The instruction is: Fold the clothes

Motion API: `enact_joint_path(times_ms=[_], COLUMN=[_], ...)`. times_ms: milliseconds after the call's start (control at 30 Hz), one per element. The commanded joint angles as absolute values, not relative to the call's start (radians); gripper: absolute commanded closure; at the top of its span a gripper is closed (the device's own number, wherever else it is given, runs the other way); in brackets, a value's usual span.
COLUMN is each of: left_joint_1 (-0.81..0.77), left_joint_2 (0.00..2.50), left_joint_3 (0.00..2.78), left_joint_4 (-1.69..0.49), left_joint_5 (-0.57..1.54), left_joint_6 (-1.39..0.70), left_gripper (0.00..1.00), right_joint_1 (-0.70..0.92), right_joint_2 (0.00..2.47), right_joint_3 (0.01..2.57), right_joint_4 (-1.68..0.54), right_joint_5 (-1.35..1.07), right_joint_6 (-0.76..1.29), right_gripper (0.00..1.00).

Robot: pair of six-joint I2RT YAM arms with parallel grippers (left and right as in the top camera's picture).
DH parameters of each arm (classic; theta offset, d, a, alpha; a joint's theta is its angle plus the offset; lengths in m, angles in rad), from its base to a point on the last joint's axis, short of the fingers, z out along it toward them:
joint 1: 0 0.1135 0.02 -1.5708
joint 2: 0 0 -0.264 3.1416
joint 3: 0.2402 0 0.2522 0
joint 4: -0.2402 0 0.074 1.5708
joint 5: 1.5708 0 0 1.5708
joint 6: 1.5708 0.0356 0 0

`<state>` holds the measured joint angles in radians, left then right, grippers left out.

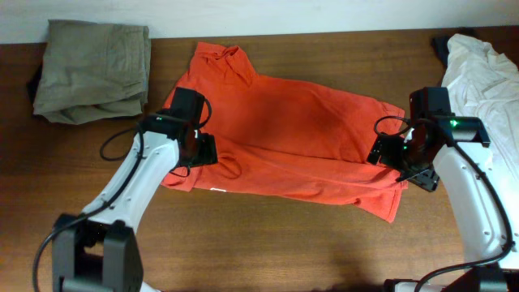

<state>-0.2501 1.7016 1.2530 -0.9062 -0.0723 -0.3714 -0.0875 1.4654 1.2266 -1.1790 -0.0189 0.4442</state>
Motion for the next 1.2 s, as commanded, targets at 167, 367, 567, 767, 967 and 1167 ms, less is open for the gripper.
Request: enact_joint_path(times_ms=[167, 367, 567, 767, 967, 1167], left_joint_1=[-0.147, -0.059, 0.063, 0.097, 0.097, 0.097], left_joint_2=[1.908, 1.907, 1.907, 1.907, 1.907, 1.907], left_joint_3=[1.237, 1.24, 1.366, 1.366, 1.366, 1.366], left_joint_4=[-0.917, -0.922, -1.09, -1.085, -1.085, -1.075], left_joint_5=[-0.193, -0.241, -0.364, -0.363, -0.352, -0.333], left_joint_6=[-0.335, -0.341, -0.422, -0.422, -0.422, -0.422], left_gripper=[0.41, 1.0, 0.87, 0.85, 0.86, 0.86], right_joint_1=[-0.092, -0.092, -0.092, -0.091, -0.091, -0.093], right_joint_2=[1.466, 1.466, 1.466, 1.466, 1.466, 1.467], right_joint_3=[1.244, 1.174, 0.961, 0.832, 0.703, 0.689], right_joint_4=[-1.182, -1.193, -1.066, -0.978, -0.871, -0.844], right_joint_5=[-0.026, -0.027, -0.114, -0.274, -0.221, -0.101], right_joint_6=[0.396, 0.397, 0.397, 0.397, 0.497, 0.536], right_gripper=[0.01, 0.1, 0.15, 0.25, 0.41, 0.36])
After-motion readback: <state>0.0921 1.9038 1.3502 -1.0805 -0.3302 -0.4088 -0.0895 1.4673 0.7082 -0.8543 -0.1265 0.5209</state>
